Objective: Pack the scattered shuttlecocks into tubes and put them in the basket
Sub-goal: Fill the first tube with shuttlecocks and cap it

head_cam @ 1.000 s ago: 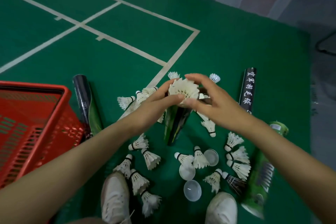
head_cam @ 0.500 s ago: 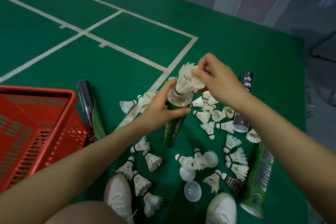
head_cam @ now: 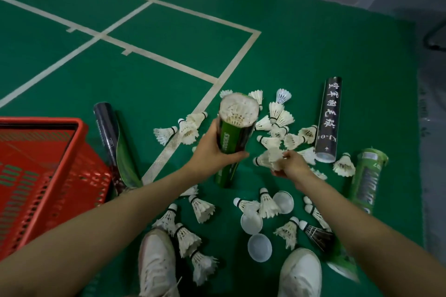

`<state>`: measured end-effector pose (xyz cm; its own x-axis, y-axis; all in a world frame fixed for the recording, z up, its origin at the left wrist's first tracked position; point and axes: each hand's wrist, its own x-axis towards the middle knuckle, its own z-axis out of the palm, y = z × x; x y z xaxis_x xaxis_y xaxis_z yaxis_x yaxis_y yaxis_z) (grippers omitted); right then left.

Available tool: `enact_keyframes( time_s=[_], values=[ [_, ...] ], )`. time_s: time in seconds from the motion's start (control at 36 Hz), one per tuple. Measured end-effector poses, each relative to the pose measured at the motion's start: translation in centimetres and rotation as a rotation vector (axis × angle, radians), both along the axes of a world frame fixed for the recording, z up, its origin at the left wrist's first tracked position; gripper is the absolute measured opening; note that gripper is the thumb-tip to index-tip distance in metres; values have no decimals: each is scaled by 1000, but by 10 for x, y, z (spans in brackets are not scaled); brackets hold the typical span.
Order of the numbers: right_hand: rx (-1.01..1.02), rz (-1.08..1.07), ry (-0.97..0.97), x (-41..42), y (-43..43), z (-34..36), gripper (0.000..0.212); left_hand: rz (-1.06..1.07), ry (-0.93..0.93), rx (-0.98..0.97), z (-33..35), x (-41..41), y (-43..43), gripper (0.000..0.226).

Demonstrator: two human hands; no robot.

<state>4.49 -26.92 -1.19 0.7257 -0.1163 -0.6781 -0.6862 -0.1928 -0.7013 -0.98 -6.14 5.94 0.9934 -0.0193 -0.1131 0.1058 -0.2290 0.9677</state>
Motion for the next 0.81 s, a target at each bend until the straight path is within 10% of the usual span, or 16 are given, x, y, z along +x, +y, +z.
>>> enact_keyframes(
  time_s=[0.19, 0.33, 0.44, 0.81],
  values=[
    [4, -42, 71, -3, -13, -62, 42, 18, 87, 43, -38, 2, -2, 67],
    [-650, 560, -63, -24, -40, -84, 39, 30, 63, 50, -44, 5, -5, 62],
    [-791, 908, 24, -43, -52, -100, 51, 23, 59, 43, -46, 4, -7, 63],
    [-976, 887, -6, -62, -59, -122, 29, 42, 85, -4, -54, -2, 3, 72]
  ],
)
